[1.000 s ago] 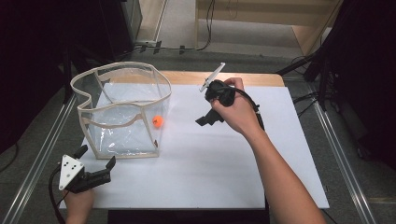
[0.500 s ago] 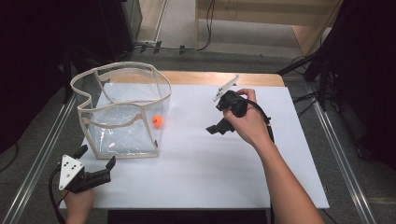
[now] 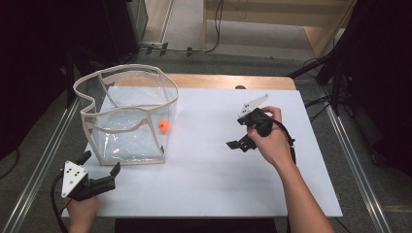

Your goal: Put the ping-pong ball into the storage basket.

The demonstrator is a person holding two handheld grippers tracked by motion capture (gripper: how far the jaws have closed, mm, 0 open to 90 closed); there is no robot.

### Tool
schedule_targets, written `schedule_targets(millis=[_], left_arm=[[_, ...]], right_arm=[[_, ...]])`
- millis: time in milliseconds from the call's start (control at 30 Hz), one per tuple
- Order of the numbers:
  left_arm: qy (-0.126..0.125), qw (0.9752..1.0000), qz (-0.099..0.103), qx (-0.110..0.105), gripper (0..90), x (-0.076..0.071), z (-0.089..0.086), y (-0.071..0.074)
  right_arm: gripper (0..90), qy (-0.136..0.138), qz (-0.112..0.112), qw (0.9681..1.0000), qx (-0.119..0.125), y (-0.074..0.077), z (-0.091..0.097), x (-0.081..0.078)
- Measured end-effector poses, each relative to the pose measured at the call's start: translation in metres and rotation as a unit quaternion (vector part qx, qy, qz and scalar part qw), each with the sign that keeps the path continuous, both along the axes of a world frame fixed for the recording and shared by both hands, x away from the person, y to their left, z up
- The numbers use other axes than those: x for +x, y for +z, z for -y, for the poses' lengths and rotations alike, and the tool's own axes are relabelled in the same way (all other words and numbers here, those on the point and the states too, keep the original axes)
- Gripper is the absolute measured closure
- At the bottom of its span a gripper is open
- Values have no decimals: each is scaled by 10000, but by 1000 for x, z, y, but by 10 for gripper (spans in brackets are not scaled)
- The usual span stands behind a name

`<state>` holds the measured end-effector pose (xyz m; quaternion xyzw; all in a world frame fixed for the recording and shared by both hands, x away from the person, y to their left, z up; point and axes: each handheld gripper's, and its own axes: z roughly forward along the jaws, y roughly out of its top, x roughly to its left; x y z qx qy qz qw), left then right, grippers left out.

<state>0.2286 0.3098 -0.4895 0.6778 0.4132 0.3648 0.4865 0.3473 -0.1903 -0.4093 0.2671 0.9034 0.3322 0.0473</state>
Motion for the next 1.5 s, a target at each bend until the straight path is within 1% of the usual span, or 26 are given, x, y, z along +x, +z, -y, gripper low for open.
schedule_targets(millis=[33, 100, 200, 400, 467, 633, 700, 833, 867, 1200, 1400, 1500], left_arm=[[5, 10000, -3, -1, 0, 0, 0, 0], [6, 10000, -3, 21, 0, 0, 1, 0], [14, 10000, -1, 0, 0, -1, 0, 0], [26, 10000, -3, -19, 0, -1, 0, 0], [33, 10000, -2, -24, 0, -1, -1, 0], [43, 10000, 1, -27, 0, -1, -1, 0], [48, 10000, 0, -29, 0, -1, 0, 0], [49, 10000, -7, -20, 0, -1, 0, 0], [46, 10000, -3, -17, 0, -1, 0, 0], [63, 10000, -7, -5, 0, -1, 0, 0], [59, 10000, -1, -8, 0, -1, 0, 0], [59, 10000, -4, 4, 0, -1, 1, 0]], right_arm=[[0, -5, 15, 10000, 45, -2, 3, -1], [0, -106, 46, 9999, 102, -5, 7, -5], [0, -146, 97, 9996, 220, -8, 13, -10], [0, -267, 197, 9991, 255, -14, 23, -17], [0, -313, 182, 9989, 301, -17, 27, -20], [0, -383, 237, 9983, 381, -25, 35, -25], [0, -402, 220, 9980, 434, -28, 39, -27], [0, -460, 192, 9977, 462, -38, 45, -32], [0, -465, 154, 9977, 469, -41, 47, -34], [0, -643, 195, 9956, 657, -62, 72, -52], [0, -787, 194, 9945, 664, -69, 85, -60], [0, -889, 233, 9935, 667, -75, 92, -64]])
